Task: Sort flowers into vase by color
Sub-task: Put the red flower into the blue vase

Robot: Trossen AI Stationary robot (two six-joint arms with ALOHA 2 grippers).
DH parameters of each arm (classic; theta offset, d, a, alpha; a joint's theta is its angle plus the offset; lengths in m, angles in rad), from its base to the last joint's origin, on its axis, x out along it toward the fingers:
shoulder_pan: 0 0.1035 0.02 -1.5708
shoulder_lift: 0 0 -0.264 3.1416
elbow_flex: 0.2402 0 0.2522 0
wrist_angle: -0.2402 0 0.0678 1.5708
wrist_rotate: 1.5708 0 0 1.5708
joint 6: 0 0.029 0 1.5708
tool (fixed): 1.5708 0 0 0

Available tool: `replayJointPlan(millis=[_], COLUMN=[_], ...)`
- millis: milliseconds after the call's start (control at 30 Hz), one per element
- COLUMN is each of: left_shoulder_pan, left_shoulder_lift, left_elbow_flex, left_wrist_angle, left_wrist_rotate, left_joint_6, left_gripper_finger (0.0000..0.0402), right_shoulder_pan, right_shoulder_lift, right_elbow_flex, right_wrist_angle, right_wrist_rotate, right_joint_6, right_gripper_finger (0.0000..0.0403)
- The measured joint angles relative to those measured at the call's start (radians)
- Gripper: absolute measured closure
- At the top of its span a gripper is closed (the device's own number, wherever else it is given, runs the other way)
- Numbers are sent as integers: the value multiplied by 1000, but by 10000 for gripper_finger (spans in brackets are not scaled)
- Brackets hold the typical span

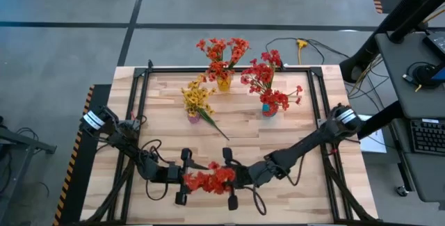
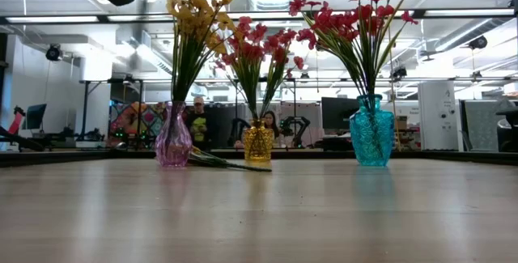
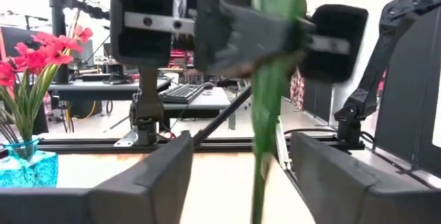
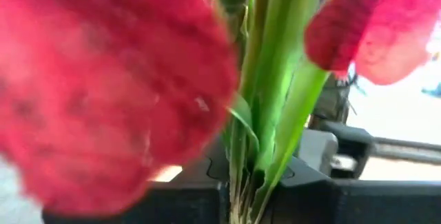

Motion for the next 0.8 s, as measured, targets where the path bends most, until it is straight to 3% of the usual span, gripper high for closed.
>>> replayJointPlan(millis=[233, 433, 600, 800], left_shoulder_pan=[5, 20, 56, 158], left_shoulder_lift=[-9, -21, -24, -65], left_elbow_flex=[-2, 3, 13, -1], left_wrist_angle=[-6, -22, -79, -161], left_wrist_rotate=[-81, -70, -27, 174], left_joint_6=[12, -6, -9, -16], left_gripper_finger=[124, 128, 138, 152], right_shoulder_pan=[-20, -35, -48, -137], right_shoulder_lift=[-177, -351, -497, -622], right_elbow_flex=[0, -22, -131, -257], right_wrist_angle=[-417, -780, -808, -795], right_wrist_rotate=[38, 322, 525, 583], right_joint_6=[136, 181, 188, 212], right_gripper_finger=[385, 385, 385, 385])
